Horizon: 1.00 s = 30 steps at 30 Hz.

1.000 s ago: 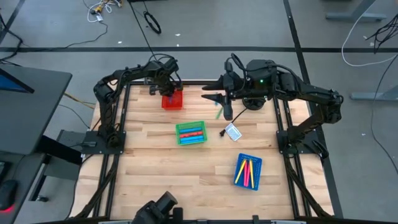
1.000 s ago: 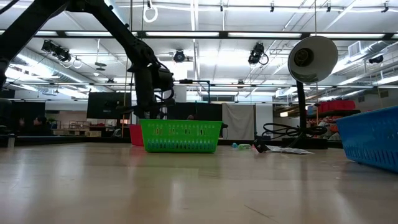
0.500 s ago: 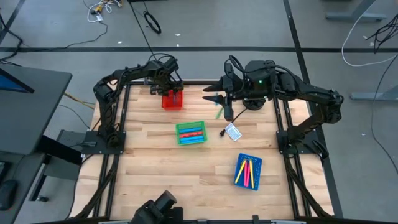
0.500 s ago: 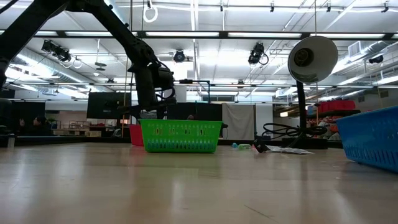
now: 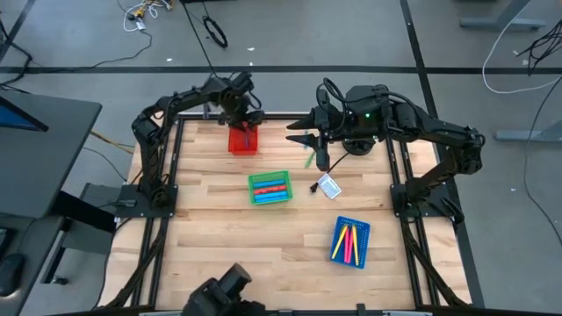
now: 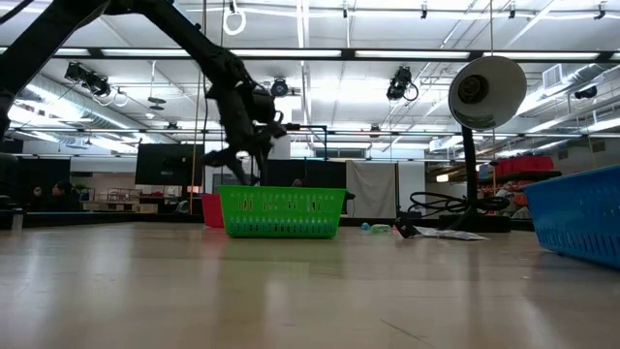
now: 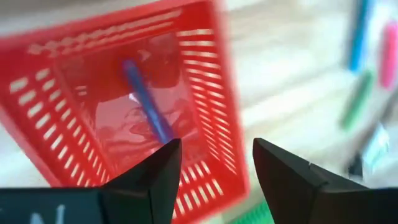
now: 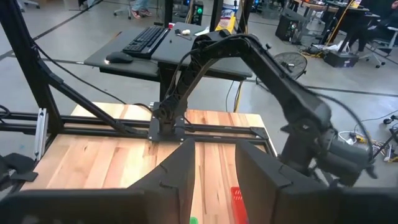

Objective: Pick & Place Markers
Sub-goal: Put the small blue pen into the red bin

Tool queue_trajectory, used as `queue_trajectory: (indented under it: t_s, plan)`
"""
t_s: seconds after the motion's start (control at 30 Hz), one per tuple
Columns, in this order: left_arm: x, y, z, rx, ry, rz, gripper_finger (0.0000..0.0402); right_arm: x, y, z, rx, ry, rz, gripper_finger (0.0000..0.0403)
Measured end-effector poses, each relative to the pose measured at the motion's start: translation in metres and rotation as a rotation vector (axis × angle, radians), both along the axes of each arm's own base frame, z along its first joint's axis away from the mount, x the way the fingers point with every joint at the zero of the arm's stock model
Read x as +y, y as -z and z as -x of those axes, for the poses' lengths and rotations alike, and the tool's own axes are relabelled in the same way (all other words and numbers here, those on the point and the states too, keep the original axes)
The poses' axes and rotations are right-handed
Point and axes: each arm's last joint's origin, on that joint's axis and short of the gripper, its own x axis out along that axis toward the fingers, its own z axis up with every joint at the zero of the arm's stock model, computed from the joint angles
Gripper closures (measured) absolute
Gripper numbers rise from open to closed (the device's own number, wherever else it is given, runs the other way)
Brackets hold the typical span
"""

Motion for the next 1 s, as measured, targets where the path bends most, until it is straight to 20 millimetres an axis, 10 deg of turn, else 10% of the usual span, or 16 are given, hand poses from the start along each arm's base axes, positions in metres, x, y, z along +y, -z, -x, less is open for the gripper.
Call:
queue_trajectory:
  t_s: [0.53,1.0]
  plan:
    - [-0.008,-0.115,-0.018,-0.195,0.695,-0.333,0.0198,0.0,0.0,0.0,-0.001,0.0,0.0,0.0286]
    - [-0.054,-0.158,-0.034,-0.557,1.017,-0.408,0.0205,-0.004,-0.004,0.0,-0.042,0.147,0.011,0.0286]
